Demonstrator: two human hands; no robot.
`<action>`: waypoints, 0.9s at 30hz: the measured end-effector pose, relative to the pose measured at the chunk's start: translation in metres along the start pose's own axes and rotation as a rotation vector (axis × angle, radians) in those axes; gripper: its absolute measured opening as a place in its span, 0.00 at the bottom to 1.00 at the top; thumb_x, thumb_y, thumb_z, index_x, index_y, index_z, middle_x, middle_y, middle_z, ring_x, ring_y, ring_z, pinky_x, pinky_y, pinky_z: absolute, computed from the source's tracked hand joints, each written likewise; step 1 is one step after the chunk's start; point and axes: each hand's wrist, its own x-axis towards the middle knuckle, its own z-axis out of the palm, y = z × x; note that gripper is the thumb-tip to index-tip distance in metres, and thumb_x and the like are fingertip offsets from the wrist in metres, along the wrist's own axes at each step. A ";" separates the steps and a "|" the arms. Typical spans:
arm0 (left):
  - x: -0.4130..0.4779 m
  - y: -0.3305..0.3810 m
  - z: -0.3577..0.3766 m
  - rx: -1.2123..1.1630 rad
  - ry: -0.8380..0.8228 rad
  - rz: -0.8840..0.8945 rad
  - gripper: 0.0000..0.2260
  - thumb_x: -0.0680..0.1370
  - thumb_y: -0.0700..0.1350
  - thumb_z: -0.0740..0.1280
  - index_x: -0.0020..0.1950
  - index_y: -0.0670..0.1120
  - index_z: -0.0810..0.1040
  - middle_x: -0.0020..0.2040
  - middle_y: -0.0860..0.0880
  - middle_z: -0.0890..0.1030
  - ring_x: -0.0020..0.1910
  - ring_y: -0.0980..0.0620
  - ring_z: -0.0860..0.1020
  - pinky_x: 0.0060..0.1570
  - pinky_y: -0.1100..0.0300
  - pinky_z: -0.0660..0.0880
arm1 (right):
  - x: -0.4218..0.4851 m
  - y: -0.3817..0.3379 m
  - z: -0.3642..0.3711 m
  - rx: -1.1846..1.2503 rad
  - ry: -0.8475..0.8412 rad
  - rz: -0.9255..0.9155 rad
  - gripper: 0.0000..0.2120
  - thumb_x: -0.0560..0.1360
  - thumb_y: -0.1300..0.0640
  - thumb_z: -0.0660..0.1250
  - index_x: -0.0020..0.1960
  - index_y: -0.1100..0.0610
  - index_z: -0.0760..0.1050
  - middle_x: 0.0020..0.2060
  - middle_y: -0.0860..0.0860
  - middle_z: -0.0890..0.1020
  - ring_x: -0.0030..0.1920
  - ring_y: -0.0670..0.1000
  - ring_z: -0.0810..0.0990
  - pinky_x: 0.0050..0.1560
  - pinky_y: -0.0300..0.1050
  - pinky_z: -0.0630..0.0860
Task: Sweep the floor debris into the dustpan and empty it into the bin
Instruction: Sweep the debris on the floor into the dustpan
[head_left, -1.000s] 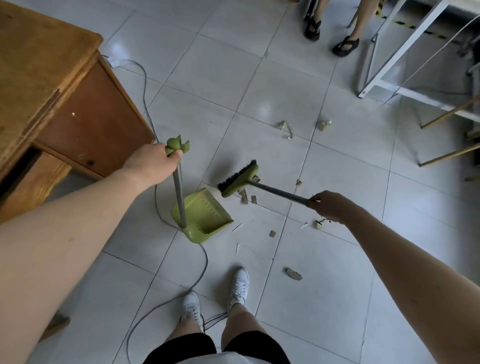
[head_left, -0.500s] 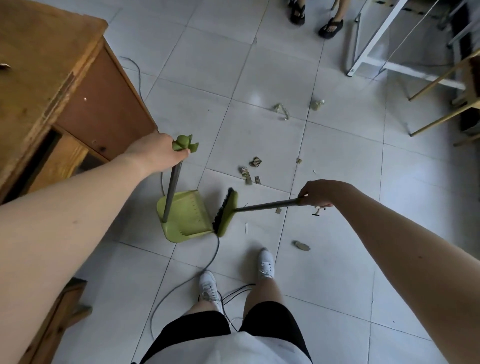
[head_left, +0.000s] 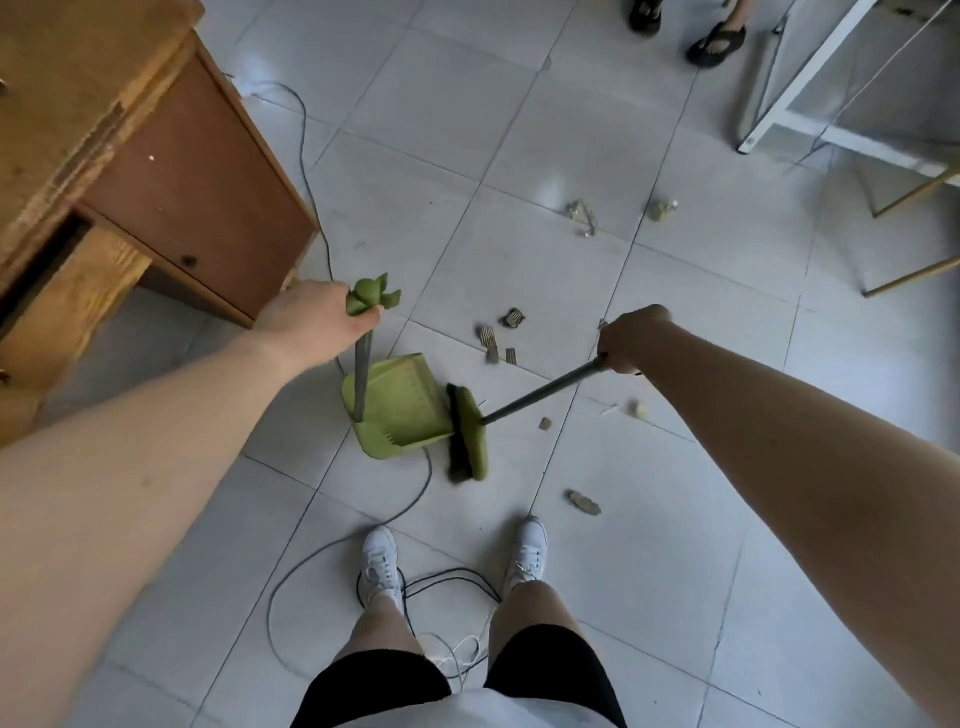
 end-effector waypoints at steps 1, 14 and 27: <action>-0.001 0.010 0.003 0.009 0.016 -0.005 0.22 0.76 0.64 0.59 0.39 0.45 0.73 0.34 0.46 0.75 0.35 0.44 0.75 0.35 0.54 0.72 | 0.007 0.012 -0.006 -0.020 0.008 0.005 0.12 0.73 0.59 0.61 0.53 0.50 0.78 0.43 0.46 0.81 0.46 0.52 0.83 0.40 0.42 0.72; -0.001 0.073 0.011 -0.104 0.125 -0.166 0.21 0.77 0.61 0.59 0.41 0.43 0.74 0.34 0.45 0.75 0.37 0.42 0.75 0.35 0.55 0.69 | 0.040 0.100 -0.040 -0.265 0.192 0.093 0.03 0.74 0.58 0.67 0.46 0.51 0.76 0.33 0.46 0.74 0.32 0.49 0.73 0.36 0.42 0.68; 0.009 0.131 -0.016 -0.059 0.038 -0.078 0.23 0.77 0.63 0.58 0.42 0.43 0.75 0.39 0.43 0.78 0.40 0.41 0.76 0.40 0.52 0.75 | -0.028 0.172 -0.022 0.065 0.056 0.140 0.08 0.77 0.52 0.61 0.41 0.52 0.73 0.35 0.46 0.76 0.33 0.48 0.74 0.37 0.41 0.67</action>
